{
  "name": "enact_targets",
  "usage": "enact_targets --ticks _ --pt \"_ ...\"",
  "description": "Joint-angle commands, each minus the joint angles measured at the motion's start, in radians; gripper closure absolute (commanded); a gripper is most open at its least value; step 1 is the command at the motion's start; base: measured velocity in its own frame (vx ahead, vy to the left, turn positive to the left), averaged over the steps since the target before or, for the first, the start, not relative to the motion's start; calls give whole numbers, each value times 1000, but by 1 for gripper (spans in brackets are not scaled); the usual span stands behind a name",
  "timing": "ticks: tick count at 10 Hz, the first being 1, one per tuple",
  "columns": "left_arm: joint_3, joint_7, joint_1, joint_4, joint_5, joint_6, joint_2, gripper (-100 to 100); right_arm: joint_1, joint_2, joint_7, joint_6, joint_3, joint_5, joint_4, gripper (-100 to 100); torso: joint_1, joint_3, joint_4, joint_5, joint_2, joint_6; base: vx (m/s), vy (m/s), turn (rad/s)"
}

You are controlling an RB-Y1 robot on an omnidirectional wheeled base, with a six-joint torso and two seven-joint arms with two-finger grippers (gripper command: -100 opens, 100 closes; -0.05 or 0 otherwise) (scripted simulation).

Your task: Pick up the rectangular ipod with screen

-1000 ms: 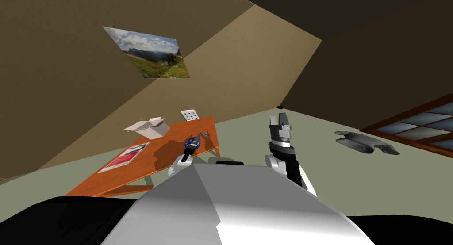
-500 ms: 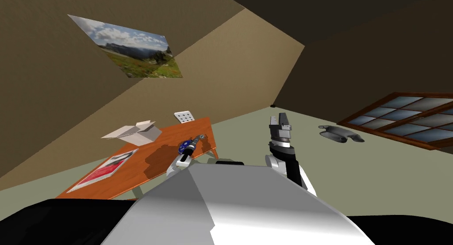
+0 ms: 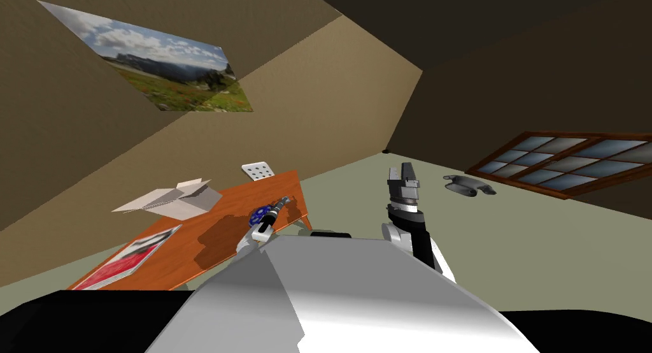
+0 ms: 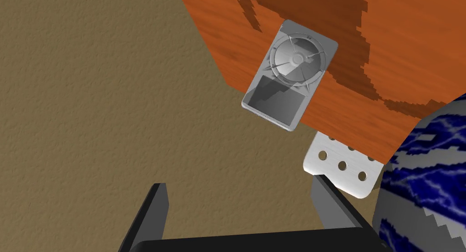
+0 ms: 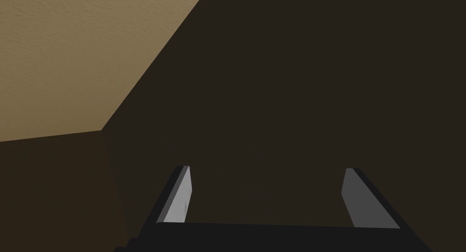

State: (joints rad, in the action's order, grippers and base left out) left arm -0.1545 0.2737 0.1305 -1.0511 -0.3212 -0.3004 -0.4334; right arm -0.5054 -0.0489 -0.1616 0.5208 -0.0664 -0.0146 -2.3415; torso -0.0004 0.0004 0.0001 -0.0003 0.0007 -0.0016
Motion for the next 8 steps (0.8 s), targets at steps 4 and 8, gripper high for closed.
enact_targets --ticks 4,8 --pt "6 2 -41 131 -37 25 -33 -100 0 0 0 0 0 0 0 0 1 -1 -1 1 -1 0 6 -19 -118" --pt "25 -8 -91 261 -84 69 -82 -100 0 0 0 0 0 0 0 0 2 -1 -1 1 -1 0 10 -17 -124"
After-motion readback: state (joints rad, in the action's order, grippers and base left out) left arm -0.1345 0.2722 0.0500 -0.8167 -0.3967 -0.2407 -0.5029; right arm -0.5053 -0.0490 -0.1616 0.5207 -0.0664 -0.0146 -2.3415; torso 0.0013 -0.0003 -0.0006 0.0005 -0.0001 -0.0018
